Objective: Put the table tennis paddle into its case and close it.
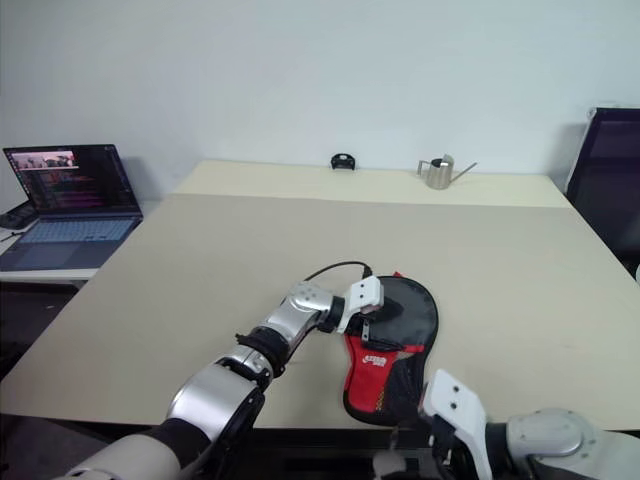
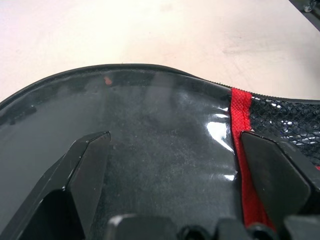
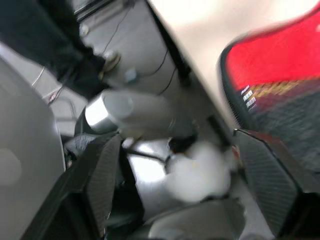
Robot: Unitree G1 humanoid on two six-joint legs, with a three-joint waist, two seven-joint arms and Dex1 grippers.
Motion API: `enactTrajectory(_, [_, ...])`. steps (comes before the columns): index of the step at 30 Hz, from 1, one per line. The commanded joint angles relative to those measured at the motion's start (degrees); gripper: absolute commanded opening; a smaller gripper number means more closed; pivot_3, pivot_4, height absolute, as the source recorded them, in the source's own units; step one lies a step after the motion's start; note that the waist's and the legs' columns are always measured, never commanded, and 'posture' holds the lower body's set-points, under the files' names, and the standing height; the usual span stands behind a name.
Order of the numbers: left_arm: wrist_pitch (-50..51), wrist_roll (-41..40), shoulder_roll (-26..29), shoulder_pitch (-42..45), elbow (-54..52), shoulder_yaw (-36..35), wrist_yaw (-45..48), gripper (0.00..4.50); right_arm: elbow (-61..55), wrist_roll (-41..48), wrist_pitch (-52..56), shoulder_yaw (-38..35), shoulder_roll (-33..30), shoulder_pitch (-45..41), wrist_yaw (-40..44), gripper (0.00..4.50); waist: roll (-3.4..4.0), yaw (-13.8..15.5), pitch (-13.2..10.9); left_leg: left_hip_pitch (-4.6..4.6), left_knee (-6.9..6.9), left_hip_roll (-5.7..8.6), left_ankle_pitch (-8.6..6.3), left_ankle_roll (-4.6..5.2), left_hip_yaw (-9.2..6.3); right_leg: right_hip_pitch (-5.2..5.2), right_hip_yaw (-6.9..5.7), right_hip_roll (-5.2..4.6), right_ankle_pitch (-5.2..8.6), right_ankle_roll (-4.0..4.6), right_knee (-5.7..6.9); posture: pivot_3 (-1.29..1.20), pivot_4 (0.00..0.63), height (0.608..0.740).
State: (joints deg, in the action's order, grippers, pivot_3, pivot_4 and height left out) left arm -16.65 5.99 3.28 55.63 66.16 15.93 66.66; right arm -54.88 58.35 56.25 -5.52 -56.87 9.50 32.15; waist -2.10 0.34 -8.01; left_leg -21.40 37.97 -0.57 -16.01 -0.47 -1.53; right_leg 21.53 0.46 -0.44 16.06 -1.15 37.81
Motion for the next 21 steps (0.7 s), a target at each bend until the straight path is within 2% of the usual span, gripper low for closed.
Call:
enactTrajectory(1, [1.26,3.59,-0.77,-2.20,3.56,2.24,-1.90,4.50,0.75,12.26,0.16,-8.33,-2.37,-4.21,-3.19,3.88,0.00,0.00,-0.01,0.07,0.00,0.01,0.00,0.00,0.04,-0.08,0.03,-0.02,0.01,-0.02,-0.03,0.00,0.150,0.740])
enactTrajectory(6, [1.12,0.63,-0.30,-2.01,1.52,-0.50,-1.04,4.50,8.34,11.69,-0.07,-9.04,-3.43,-11.41,-5.21,3.88,-0.17,0.16,-0.15,0.35,-0.02,0.02,0.00,0.00,0.05,-0.24,0.03,-0.33,0.01,-0.04,-0.15,0.00,0.150,0.740])
enactTrajectory(11, [2.69,-5.13,5.32,-4.13,-8.57,-4.91,5.62,4.50,21.27,-0.97,-6.68,-4.78,0.50,-19.38,-3.03,3.88,-0.11,-0.41,-0.34,0.18,-0.07,0.03,0.00,0.00,0.13,-0.01,0.10,-0.37,0.02,-0.08,-0.15,0.00,0.150,0.740])
enactTrajectory(15, [10.88,-10.53,12.42,-9.10,-22.97,-8.79,7.50,4.50,32.94,-9.22,-12.98,-1.37,5.21,-24.52,1.39,3.88,0.14,-1.66,-0.68,-0.37,-0.04,-0.03,0.00,0.02,0.24,0.82,0.35,-0.25,-0.17,0.25,0.28,0.00,0.150,0.740])
enactTrajectory(19, [21.86,-15.25,19.68,-18.21,-41.06,-12.52,5.65,4.50,42.09,-16.40,-18.80,1.48,7.01,-28.62,8.41,3.88,0.83,-1.79,-1.17,-0.48,-0.08,-0.04,-0.06,0.12,0.18,0.87,0.26,-0.26,-0.14,0.32,0.27,0.00,0.150,0.740])
enactTrajectory(21, [27.00,-17.23,22.17,-22.51,-49.09,-14.35,3.65,4.50,46.80,-18.67,-21.96,1.50,7.71,-30.70,11.74,3.88,0.88,-1.75,-1.25,-0.56,-0.07,-0.01,-0.08,0.14,0.19,0.93,0.25,-0.31,-0.13,0.32,0.22,0.00,0.150,0.740])
